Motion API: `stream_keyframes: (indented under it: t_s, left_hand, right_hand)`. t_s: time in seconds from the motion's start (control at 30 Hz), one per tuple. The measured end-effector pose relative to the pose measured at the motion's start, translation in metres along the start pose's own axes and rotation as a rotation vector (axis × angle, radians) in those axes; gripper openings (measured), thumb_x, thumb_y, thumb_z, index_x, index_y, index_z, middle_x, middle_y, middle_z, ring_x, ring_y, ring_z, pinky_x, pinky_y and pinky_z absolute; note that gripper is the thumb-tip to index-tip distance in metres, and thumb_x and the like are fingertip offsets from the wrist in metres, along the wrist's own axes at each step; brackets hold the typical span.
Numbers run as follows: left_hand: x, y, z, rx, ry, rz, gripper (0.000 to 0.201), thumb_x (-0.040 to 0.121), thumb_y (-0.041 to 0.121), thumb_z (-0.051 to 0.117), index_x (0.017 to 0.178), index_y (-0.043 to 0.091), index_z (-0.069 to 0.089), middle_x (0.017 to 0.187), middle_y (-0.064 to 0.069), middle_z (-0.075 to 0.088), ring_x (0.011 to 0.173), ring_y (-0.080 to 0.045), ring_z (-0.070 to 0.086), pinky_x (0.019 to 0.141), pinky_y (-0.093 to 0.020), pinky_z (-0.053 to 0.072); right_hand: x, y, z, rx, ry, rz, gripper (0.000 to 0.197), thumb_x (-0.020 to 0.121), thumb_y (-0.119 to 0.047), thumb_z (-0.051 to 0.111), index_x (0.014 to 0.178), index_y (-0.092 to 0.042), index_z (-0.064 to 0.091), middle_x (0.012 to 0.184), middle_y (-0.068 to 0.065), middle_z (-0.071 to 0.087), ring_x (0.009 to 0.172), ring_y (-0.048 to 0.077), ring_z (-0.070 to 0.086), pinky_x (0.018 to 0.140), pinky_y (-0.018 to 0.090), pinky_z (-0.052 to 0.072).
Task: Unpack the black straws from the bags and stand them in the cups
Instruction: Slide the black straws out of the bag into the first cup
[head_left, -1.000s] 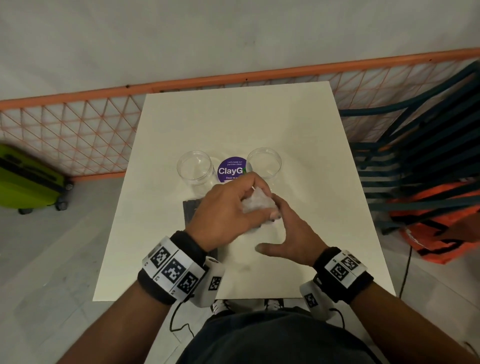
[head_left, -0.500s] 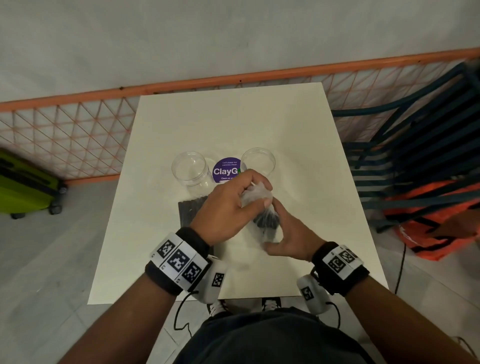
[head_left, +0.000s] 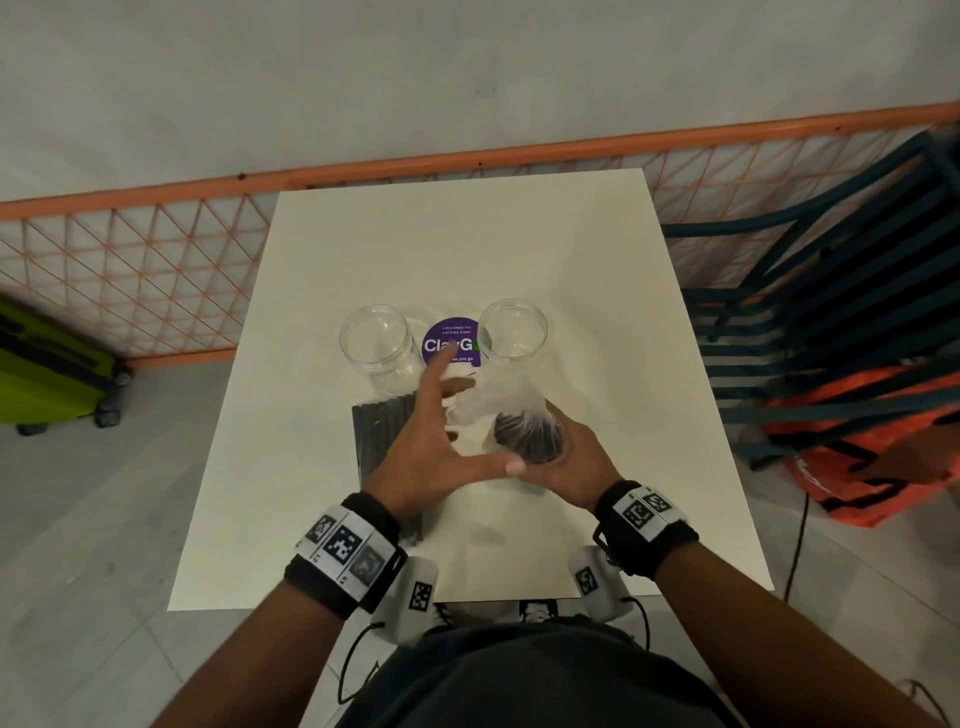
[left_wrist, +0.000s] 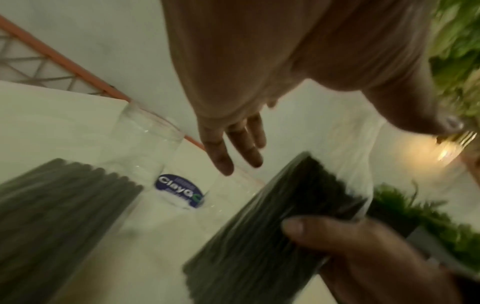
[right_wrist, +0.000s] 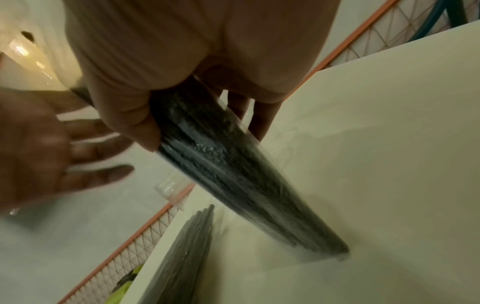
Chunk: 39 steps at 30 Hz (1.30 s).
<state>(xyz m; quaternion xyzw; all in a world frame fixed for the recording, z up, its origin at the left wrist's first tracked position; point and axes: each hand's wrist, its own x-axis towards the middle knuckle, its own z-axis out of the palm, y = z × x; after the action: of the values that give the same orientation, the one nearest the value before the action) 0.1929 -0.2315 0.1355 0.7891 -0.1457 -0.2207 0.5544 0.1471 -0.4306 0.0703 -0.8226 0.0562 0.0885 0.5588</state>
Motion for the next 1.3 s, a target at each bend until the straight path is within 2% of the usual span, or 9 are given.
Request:
stream_keyframes:
  t_s: [0.1, 0.23, 0.33, 0.43, 0.57, 0.67, 0.77, 0.97, 1.3]
  left_hand:
    - [-0.004, -0.021, 0.014, 0.158, -0.093, -0.073, 0.089, 0.067, 0.043, 0.090, 0.143, 0.034, 0.045, 0.137, 0.013, 0.056, 0.114, -0.004, 0.061, 0.086, -0.019, 0.050]
    - [-0.004, -0.037, 0.026, 0.227, -0.080, -0.054, 0.058, 0.076, 0.042, 0.084, 0.128, 0.025, 0.065, 0.125, 0.012, 0.067, 0.109, -0.008, 0.064, 0.092, -0.024, 0.052]
    - [0.003, -0.048, 0.026, 0.208, -0.077, -0.125, 0.064, 0.069, 0.051, 0.083, 0.123, 0.020, 0.069, 0.122, 0.007, 0.069, 0.111, -0.011, 0.065, 0.103, -0.027, 0.050]
    - [0.008, -0.063, 0.025, 0.192, 0.022, -0.110, 0.056, 0.065, 0.039, 0.090, 0.113, 0.017, 0.070, 0.110, 0.005, 0.073, 0.102, -0.011, 0.069, 0.093, -0.029, 0.056]
    - [0.014, -0.071, 0.025, 0.348, -0.045, -0.031, 0.052, 0.072, 0.037, 0.086, 0.118, 0.015, 0.072, 0.118, -0.003, 0.074, 0.106, -0.017, 0.069, 0.095, -0.034, 0.055]
    - [0.014, -0.075, 0.027, 0.414, -0.091, -0.040, 0.065, 0.070, 0.054, 0.081, 0.125, 0.023, 0.067, 0.125, 0.000, 0.070, 0.101, -0.013, 0.069, 0.089, -0.034, 0.058]
    - [0.009, -0.077, 0.035, 0.370, -0.064, -0.005, 0.086, 0.064, 0.068, 0.080, 0.137, 0.031, 0.054, 0.137, 0.005, 0.060, 0.122, -0.010, 0.058, 0.106, -0.034, 0.048]
    - [0.011, -0.090, 0.052, 0.258, 0.043, -0.086, 0.082, 0.057, 0.087, 0.070, 0.124, 0.040, 0.061, 0.119, 0.007, 0.071, 0.112, -0.017, 0.067, 0.096, -0.045, 0.056]
    - [0.013, -0.078, 0.041, 0.279, -0.056, -0.161, 0.081, 0.059, 0.069, 0.075, 0.127, 0.028, 0.062, 0.128, -0.001, 0.067, 0.117, -0.022, 0.063, 0.102, -0.045, 0.051]
  right_hand:
    - [0.006, 0.008, 0.004, -0.053, -0.036, 0.002, 0.064, 0.070, -0.031, 0.086, 0.119, -0.040, 0.045, 0.099, -0.020, 0.067, 0.089, -0.002, 0.065, 0.077, 0.018, 0.052]
    - [0.008, 0.014, 0.008, -0.150, -0.105, 0.009, 0.067, 0.070, -0.032, 0.085, 0.124, -0.031, 0.044, 0.099, -0.020, 0.061, 0.088, 0.010, 0.063, 0.074, 0.020, 0.047]
    - [0.005, 0.019, 0.010, -0.173, -0.126, 0.010, 0.065, 0.071, -0.032, 0.085, 0.125, -0.029, 0.048, 0.103, -0.016, 0.064, 0.094, 0.014, 0.065, 0.082, 0.027, 0.050]
    - [0.008, 0.022, 0.013, -0.205, -0.116, 0.021, 0.067, 0.070, -0.038, 0.083, 0.127, -0.031, 0.048, 0.110, -0.012, 0.067, 0.097, 0.014, 0.066, 0.086, 0.028, 0.052]
    - [0.016, 0.030, 0.020, -0.317, -0.151, 0.063, 0.072, 0.069, -0.049, 0.078, 0.132, -0.035, 0.045, 0.116, -0.011, 0.066, 0.099, 0.014, 0.065, 0.090, 0.031, 0.052]
    - [0.019, 0.035, 0.024, -0.429, -0.195, 0.067, 0.074, 0.073, -0.048, 0.077, 0.137, -0.030, 0.044, 0.118, -0.005, 0.067, 0.103, 0.019, 0.065, 0.085, 0.024, 0.047]
    - [0.021, 0.037, 0.026, -0.471, -0.199, 0.078, 0.069, 0.076, -0.041, 0.077, 0.136, -0.025, 0.047, 0.109, -0.005, 0.066, 0.093, 0.020, 0.062, 0.079, 0.022, 0.040]
    - [0.022, 0.046, 0.030, -0.581, -0.209, 0.037, 0.052, 0.072, -0.056, 0.049, 0.113, -0.027, 0.061, 0.108, 0.001, 0.068, 0.101, 0.028, 0.060, 0.077, 0.027, 0.044]
    - [0.023, 0.042, 0.027, -0.598, -0.199, 0.028, 0.073, 0.069, -0.074, 0.064, 0.129, -0.033, 0.054, 0.124, -0.009, 0.056, 0.114, 0.014, 0.054, 0.097, 0.035, 0.049]
